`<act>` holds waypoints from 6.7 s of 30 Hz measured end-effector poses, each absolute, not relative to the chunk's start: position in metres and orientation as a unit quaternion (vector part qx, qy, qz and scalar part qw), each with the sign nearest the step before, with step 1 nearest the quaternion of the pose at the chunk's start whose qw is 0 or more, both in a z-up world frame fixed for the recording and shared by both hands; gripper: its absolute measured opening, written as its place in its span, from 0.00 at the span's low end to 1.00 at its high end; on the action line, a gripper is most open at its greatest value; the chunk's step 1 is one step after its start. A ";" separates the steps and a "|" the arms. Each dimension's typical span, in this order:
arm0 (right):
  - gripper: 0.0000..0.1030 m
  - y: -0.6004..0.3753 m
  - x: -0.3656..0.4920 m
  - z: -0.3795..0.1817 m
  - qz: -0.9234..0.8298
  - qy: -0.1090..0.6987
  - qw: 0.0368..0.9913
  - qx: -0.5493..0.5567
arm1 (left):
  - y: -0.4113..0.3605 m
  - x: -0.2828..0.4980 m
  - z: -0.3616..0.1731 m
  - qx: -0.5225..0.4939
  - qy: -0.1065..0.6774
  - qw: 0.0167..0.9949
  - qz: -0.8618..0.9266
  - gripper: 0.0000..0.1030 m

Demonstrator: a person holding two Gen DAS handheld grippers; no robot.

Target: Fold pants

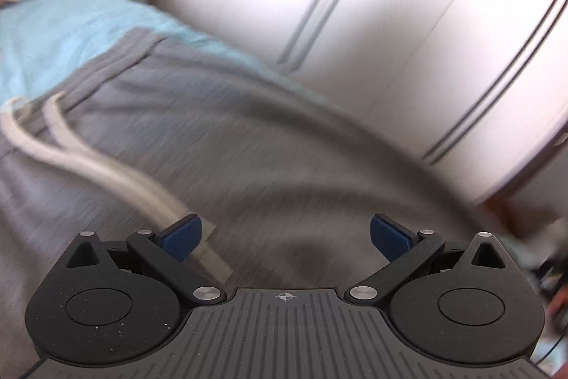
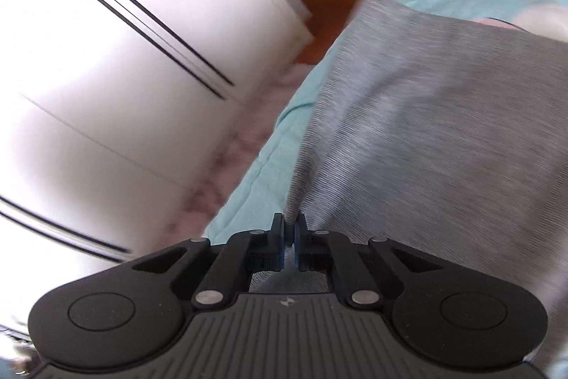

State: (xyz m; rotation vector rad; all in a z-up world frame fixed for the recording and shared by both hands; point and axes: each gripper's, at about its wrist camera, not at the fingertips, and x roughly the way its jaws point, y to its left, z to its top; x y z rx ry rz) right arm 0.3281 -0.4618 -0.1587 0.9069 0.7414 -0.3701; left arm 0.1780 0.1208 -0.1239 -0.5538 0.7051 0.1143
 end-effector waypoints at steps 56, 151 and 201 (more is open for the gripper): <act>0.04 -0.511 -0.019 -0.091 -0.072 0.193 0.819 0.535 | 0.149 0.063 -0.040 -0.314 0.405 0.856 -0.072 0.08; 0.11 -0.589 -0.105 -0.140 -0.373 0.201 0.755 0.501 | 0.167 -0.002 -0.081 -0.390 0.429 0.812 0.066 0.89; 0.95 -0.611 0.011 -0.084 -0.235 0.268 0.872 0.336 | 0.042 0.060 -0.137 -0.291 0.478 0.827 -0.056 0.98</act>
